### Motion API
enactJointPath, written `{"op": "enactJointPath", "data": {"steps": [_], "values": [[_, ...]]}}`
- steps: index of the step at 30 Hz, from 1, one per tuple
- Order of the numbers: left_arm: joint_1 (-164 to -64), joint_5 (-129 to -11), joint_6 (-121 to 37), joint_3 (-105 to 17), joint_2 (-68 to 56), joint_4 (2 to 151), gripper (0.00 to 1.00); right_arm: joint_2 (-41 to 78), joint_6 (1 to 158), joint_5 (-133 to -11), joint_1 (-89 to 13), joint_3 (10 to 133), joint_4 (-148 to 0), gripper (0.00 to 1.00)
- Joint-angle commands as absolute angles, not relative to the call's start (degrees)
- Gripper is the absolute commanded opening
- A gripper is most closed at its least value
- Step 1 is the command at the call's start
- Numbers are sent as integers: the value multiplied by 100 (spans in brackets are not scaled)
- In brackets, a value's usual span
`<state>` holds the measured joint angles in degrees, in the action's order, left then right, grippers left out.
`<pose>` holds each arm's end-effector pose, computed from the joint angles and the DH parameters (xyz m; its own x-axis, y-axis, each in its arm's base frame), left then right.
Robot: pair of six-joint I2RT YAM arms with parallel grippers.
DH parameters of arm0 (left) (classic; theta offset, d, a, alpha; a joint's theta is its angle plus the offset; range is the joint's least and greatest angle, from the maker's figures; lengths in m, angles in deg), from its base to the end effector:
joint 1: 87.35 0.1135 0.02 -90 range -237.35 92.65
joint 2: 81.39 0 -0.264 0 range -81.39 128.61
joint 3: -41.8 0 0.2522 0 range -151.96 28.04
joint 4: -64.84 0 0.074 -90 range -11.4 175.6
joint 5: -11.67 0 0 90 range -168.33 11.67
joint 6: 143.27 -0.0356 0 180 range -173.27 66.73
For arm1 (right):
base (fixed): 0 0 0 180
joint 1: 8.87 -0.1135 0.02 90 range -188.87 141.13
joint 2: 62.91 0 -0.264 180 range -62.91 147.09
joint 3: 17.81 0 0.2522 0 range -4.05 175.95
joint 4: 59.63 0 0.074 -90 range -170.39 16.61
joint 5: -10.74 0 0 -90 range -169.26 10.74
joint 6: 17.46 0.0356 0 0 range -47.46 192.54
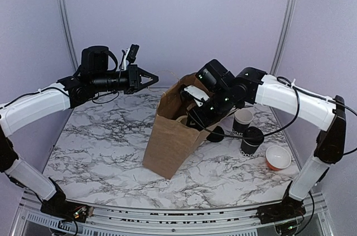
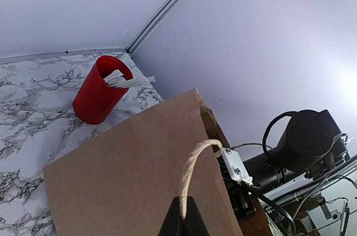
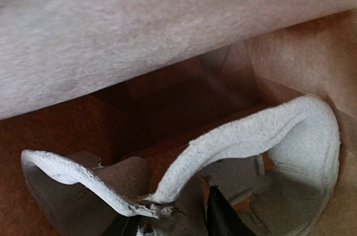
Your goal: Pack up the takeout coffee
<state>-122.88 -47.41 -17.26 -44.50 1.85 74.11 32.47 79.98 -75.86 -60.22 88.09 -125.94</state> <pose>0.2699 -0.2152 0.3778 -0.6087 -0.1851 -0.7715 0.6878 0.3616 -0.6294 0.2196 0.2780 0.3318 -0.6158 -0.5631 -0.5511 -0.7268 0.6760 0.1214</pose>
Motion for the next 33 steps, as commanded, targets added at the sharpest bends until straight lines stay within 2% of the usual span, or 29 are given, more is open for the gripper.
{"op": "enactJointPath", "data": {"steps": [1,20,33], "values": [[-12220,-4810,-1701,-4394,7,7187,0,3538,7923,-7705,-6090,9205,-12800,36],[-11972,-4639,-1645,-4194,-1,7015,0,4250,7669,-8022,-6170,10136,-13082,36],[-11900,-4577,-1628,-4132,-27,6965,0,4421,7590,-8271,-6218,10344,-13104,39]]}}
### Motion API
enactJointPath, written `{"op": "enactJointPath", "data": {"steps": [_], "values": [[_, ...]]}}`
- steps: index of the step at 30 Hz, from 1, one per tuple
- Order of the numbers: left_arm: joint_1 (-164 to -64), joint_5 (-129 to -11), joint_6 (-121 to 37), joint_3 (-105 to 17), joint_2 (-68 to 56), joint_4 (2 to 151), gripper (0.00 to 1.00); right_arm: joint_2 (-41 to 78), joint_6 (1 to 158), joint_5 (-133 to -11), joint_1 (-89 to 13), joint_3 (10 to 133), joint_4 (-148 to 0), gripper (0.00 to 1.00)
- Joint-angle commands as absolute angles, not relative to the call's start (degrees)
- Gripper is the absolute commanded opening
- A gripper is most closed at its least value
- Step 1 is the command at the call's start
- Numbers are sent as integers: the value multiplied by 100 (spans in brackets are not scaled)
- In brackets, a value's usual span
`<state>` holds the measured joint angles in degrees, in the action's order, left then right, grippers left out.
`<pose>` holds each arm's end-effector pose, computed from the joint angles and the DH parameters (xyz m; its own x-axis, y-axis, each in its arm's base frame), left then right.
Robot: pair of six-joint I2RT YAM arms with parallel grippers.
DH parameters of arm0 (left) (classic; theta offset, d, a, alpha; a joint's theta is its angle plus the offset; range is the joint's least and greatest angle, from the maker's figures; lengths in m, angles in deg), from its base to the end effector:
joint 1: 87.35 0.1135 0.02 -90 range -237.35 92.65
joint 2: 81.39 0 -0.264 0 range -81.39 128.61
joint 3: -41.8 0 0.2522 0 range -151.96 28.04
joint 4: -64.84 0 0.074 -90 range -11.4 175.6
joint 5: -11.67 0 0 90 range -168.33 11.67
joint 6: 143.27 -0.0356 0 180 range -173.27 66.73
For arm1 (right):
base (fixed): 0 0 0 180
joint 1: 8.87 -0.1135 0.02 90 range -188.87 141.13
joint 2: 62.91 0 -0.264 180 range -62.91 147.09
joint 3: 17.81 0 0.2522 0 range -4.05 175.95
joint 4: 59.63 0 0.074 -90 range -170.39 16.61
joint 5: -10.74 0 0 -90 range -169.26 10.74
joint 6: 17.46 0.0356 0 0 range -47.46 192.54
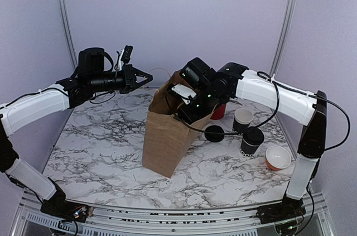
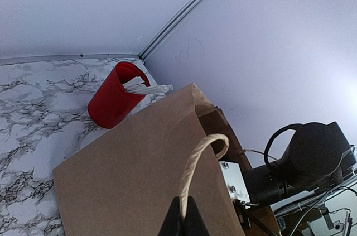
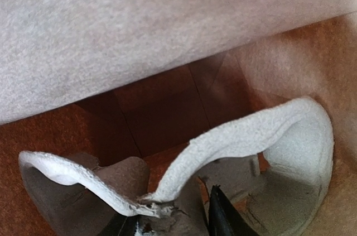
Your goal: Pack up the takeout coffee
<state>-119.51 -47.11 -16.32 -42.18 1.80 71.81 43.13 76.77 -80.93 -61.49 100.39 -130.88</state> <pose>0.2820 -0.1991 0.3679 -0.6087 -0.2245 -0.7610 0.6576 0.3938 -0.6422 0.2411 0.3139 0.3263 -0.5774 -0.6343 -0.5141 -0.7446 0.6673 0.0130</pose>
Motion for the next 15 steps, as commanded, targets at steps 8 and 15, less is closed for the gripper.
{"op": "enactJointPath", "data": {"steps": [8,15], "values": [[-11859,-4534,-1596,-4100,-27,6913,0,4497,7553,-8360,-6241,10506,-13113,42],[-11851,-4507,-1594,-4080,-27,6895,0,4542,7543,-8421,-6255,10692,-13169,55]]}}
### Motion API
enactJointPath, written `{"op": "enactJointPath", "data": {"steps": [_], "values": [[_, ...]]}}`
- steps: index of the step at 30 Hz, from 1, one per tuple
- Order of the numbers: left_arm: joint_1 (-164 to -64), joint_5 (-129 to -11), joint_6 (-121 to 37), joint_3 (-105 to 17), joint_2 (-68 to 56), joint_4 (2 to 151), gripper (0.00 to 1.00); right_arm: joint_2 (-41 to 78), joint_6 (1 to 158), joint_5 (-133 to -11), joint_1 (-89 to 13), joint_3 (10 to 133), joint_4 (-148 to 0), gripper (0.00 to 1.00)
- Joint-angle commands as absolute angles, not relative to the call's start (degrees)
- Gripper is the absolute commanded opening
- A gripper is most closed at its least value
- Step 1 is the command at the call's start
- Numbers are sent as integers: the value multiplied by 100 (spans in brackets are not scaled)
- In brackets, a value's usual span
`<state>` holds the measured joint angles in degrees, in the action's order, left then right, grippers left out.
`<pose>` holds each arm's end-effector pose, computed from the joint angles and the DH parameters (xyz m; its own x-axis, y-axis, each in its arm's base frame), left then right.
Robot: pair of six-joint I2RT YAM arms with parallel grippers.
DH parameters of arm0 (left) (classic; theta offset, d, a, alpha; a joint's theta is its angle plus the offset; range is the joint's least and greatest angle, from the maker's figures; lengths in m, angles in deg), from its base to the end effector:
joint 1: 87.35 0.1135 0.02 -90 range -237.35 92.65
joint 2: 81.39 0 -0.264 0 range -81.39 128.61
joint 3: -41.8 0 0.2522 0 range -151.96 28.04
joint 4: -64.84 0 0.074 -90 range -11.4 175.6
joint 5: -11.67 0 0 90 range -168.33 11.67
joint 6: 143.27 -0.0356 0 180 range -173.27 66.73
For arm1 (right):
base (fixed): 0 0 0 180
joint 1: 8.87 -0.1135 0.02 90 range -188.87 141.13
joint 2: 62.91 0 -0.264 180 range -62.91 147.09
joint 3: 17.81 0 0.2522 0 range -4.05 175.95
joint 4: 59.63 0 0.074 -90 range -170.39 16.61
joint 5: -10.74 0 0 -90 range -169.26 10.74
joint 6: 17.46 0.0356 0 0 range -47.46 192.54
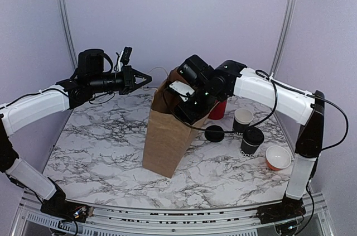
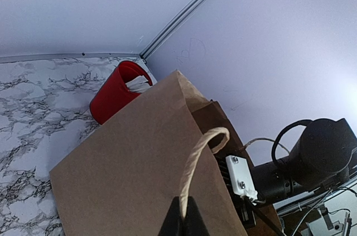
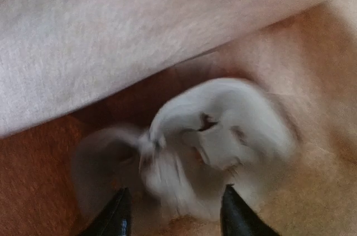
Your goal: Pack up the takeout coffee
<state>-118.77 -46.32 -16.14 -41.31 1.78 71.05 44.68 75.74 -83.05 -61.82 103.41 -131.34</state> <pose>0.2840 -0.1956 0.3640 -0.6125 -0.2256 -0.7576 0.6547 0.3923 -0.6462 0.2446 0.3201 0.3316 -0.5539 -0.6413 -0.5310 -0.7456 0.6659 -0.0265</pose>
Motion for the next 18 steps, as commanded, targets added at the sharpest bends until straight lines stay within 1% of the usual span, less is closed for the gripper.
{"op": "enactJointPath", "data": {"steps": [1,3,7,18], "values": [[-11848,-4503,-1592,-4076,-23,6893,0,4547,7544,-8426,-6257,10740,-13180,59],[-11838,-4496,-1583,-4074,-18,6880,0,4556,7535,-8430,-6270,10838,-13215,68],[-11838,-4479,-1564,-4074,-9,6859,0,4575,7526,-8482,-6299,11094,-13307,79],[-11830,-4453,-1515,-4052,-1,6798,0,4629,7503,-8570,-6313,11893,-13515,92]]}}
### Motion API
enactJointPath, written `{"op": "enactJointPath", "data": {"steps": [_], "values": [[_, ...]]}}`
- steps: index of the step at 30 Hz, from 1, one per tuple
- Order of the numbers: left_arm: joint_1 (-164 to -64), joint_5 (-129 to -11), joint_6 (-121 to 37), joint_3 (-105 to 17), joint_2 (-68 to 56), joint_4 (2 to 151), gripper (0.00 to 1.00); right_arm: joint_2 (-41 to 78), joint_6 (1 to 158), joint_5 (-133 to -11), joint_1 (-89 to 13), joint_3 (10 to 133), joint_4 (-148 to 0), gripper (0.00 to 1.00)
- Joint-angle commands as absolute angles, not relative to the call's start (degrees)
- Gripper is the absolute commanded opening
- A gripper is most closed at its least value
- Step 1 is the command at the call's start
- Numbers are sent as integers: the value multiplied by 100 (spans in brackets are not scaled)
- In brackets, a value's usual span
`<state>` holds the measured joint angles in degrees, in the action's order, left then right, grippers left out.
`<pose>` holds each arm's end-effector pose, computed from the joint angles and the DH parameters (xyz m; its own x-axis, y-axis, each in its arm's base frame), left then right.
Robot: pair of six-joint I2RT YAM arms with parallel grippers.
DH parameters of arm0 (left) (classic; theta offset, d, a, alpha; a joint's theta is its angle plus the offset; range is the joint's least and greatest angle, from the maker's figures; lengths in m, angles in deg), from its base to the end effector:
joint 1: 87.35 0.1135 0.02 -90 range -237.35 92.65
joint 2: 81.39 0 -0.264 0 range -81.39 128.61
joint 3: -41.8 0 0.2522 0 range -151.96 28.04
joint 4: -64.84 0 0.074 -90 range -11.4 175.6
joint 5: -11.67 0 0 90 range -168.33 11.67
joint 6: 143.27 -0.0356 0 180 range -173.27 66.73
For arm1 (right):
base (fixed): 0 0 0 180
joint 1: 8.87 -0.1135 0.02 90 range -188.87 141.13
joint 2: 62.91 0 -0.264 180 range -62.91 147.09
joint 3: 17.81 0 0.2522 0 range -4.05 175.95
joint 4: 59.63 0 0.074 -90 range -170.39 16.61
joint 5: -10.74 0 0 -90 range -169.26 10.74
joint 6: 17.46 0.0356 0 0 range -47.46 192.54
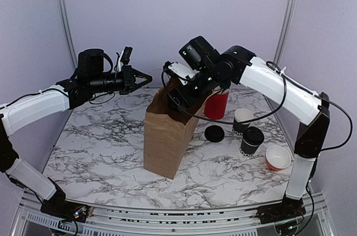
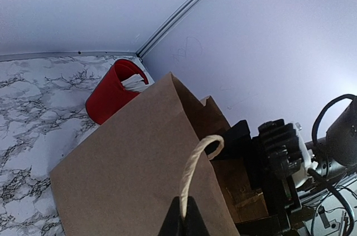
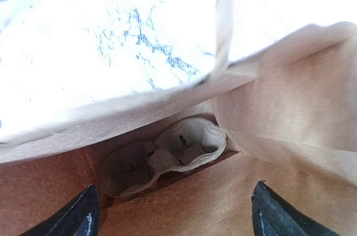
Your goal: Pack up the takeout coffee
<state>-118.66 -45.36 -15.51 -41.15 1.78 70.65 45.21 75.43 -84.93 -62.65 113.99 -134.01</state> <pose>0.2839 -0.1954 0.3637 -0.6211 -0.2235 -0.7512 0.6553 0.3778 -0.6542 0.2406 0.3225 0.3810 -0.4953 -0.5913 -0.6364 -0.7418 0.6691 -0.0444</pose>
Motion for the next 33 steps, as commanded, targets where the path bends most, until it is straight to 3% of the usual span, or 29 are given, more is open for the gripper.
{"op": "enactJointPath", "data": {"steps": [1,14,24,33], "values": [[-11835,-4435,-1499,-4045,-1,6784,0,4644,7510,-8564,-6310,12004,-13503,93],[-11830,-4534,-1505,-4230,-162,6988,0,4300,7595,-8569,-6310,12497,-12152,100],[-11830,-4902,-1591,-4272,-514,7416,0,3390,7586,-9141,-6306,11709,-10705,100],[-11877,-5254,-1559,-4173,-859,7586,2,2729,7880,-9420,-5868,10797,-10406,100]]}}
